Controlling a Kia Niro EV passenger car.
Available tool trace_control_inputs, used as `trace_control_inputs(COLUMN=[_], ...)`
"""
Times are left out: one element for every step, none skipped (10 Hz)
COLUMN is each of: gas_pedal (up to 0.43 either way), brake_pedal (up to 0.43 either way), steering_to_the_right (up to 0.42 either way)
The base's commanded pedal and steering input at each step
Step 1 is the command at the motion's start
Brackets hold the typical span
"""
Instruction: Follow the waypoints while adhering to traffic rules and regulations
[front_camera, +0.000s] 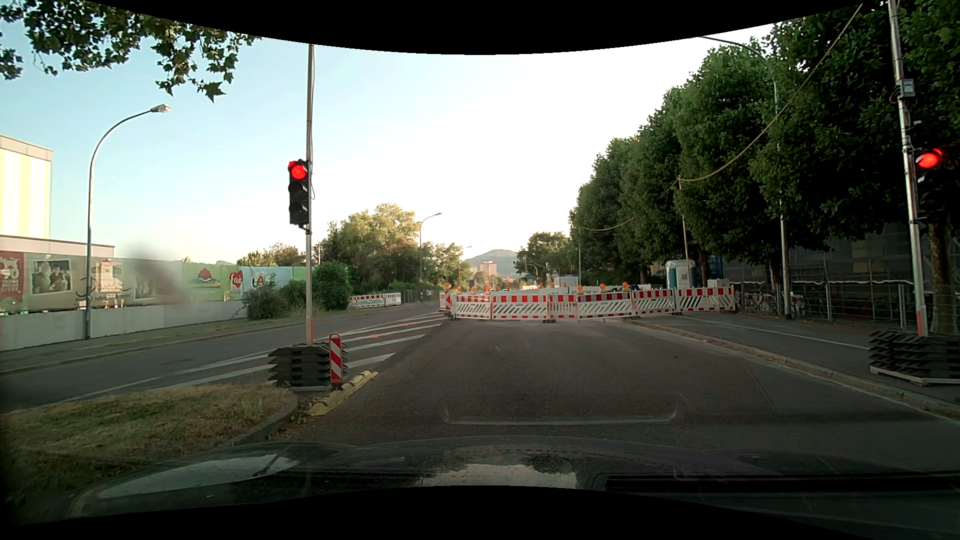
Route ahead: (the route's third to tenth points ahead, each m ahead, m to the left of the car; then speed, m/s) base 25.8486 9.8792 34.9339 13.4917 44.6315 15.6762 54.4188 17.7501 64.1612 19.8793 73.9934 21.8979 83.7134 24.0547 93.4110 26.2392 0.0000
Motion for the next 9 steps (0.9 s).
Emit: trace_control_inputs(gas_pedal=[0.000, 0.000, 0.000, 0.000, 0.000, 0.000, 0.000, 0.000, 0.000], brake_pedal=[0.238, 0.232, 0.232, 0.232, 0.238, 0.232, 0.232, 0.238, 0.232], steering_to_the_right=[-0.003, -0.002, -0.002, -0.002, -0.003, -0.002, -0.002, -0.003, -0.003])
